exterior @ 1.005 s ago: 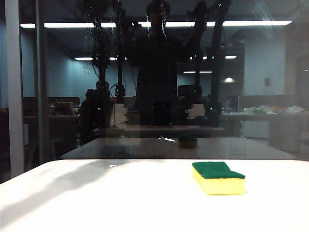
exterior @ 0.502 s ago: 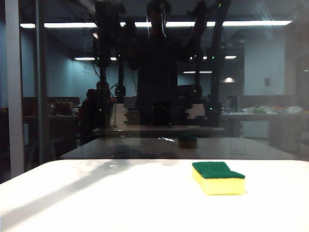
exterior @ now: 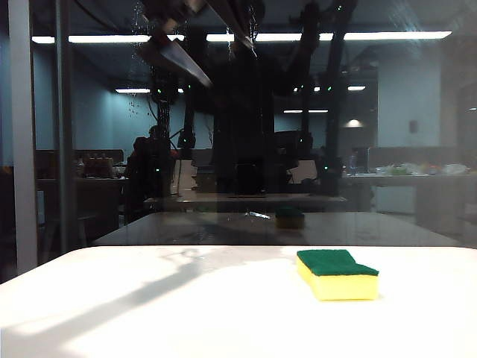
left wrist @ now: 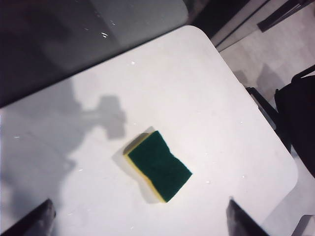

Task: Reach upward to find where there is water on the glass, pick up the sponge from the table, dry the water, and finally place the sponge back on the table.

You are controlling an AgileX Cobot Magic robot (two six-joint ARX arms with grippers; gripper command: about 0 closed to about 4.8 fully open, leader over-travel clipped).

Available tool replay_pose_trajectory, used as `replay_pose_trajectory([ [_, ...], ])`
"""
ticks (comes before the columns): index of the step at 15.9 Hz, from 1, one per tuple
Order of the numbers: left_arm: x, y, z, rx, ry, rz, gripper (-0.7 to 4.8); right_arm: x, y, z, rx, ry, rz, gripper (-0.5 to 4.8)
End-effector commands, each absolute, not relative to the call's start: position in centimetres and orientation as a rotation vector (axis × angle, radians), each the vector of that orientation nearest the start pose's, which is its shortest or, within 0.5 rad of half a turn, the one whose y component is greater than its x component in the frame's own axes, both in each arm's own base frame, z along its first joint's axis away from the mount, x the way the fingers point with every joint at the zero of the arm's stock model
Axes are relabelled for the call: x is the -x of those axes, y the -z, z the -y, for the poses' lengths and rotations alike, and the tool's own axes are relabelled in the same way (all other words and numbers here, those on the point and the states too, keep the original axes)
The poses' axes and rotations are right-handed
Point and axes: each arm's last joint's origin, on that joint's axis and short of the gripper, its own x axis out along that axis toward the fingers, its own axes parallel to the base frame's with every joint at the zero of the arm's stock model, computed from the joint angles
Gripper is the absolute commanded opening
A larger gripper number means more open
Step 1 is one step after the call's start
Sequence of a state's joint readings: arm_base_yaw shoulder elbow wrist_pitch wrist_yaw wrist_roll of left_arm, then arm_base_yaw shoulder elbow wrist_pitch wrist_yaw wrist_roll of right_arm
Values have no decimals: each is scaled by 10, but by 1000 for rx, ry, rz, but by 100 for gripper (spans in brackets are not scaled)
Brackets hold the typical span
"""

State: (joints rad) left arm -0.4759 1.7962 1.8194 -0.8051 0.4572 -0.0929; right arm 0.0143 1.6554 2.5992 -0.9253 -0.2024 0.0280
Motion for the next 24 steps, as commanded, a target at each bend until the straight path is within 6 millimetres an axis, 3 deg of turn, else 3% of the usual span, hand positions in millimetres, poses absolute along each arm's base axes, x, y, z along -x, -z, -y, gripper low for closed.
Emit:
replay_pose_trajectory([
  [1,-338,-329,208,154,876,-860,479,-230,-605,-9,-21,-216,36,-5],
  [7,-325,-234,215,311,890,-1009,479,-230,-605,-9,-22,-216,33,-5],
  [11,-314,-197,237,290,919,-1126,479,-230,-605,-9,-21,-216,34,-5],
  [14,-312,-178,252,272,928,-1160,479,-230,-604,-9,-22,-216,32,-5],
  [19,-323,-154,262,316,882,-1177,479,-230,-602,-9,-24,-218,3,-5],
  [24,-345,-154,279,340,877,-1178,479,-230,-602,-9,-24,-217,2,-5],
])
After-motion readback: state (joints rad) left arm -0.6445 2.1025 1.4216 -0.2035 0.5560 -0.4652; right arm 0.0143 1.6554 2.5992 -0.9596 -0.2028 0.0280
